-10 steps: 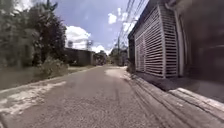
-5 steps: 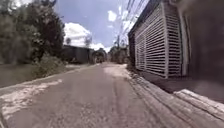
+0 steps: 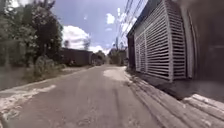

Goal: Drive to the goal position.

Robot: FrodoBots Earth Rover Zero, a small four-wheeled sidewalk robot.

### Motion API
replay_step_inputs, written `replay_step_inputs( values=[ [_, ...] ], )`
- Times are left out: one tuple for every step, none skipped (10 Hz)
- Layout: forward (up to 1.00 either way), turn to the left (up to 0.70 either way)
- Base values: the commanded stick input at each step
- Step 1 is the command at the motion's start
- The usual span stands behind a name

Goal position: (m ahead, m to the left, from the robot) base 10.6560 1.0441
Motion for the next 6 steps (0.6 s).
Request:
replay_step_inputs(
  values=[
    [0.70, 0.01],
    [0.70, 0.01],
    [0.70, 0.01],
    [0.70, 0.01],
    [0.70, 0.01],
    [0.70, 0.01]
  ],
)
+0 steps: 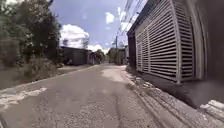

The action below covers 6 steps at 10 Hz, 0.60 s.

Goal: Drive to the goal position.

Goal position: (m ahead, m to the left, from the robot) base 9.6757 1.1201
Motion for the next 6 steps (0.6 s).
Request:
replay_step_inputs(
  values=[
    [0.70, 0.01],
    [0.70, 0.01],
    [0.70, 0.01],
    [0.70, 0.01],
    [0.70, 0.01],
    [0.70, 0.01]
  ],
)
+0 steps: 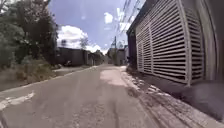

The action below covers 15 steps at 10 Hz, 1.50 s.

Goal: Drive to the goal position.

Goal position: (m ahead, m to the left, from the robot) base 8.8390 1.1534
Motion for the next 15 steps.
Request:
replay_step_inputs(
  values=[
    [0.70, 0.01],
    [0.70, 0.01],
    [0.70, 0.01],
    [0.70, 0.01],
    [0.70, 0.01],
    [0.70, 0.01],
    [0.70, 0.01],
    [0.70, 0.01],
    [0.70, 0.01],
    [0.70, 0.01],
    [0.70, 0.01],
    [0.70, 0.01],
    [0.70, 0.01],
    [0.70, 0.01],
    [0.70, 0.01]
  ],
)
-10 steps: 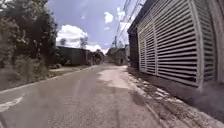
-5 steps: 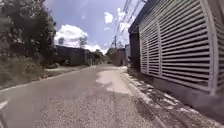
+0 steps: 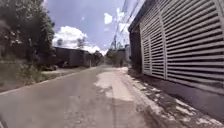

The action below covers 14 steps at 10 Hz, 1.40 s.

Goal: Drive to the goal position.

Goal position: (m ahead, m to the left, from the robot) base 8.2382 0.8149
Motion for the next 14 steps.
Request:
replay_step_inputs(
  values=[
    [0.70, 0.01],
    [0.70, 0.01],
    [0.70, 0.01],
    [0.70, 0.01],
    [0.70, 0.01],
    [0.70, 0.01],
    [0.70, 0.01],
    [0.70, 0.01],
    [0.70, 0.01],
    [0.70, 0.01],
    [0.70, 0.01],
    [0.70, 0.01],
    [0.70, 0.01],
    [0.70, 0.01]
  ],
)
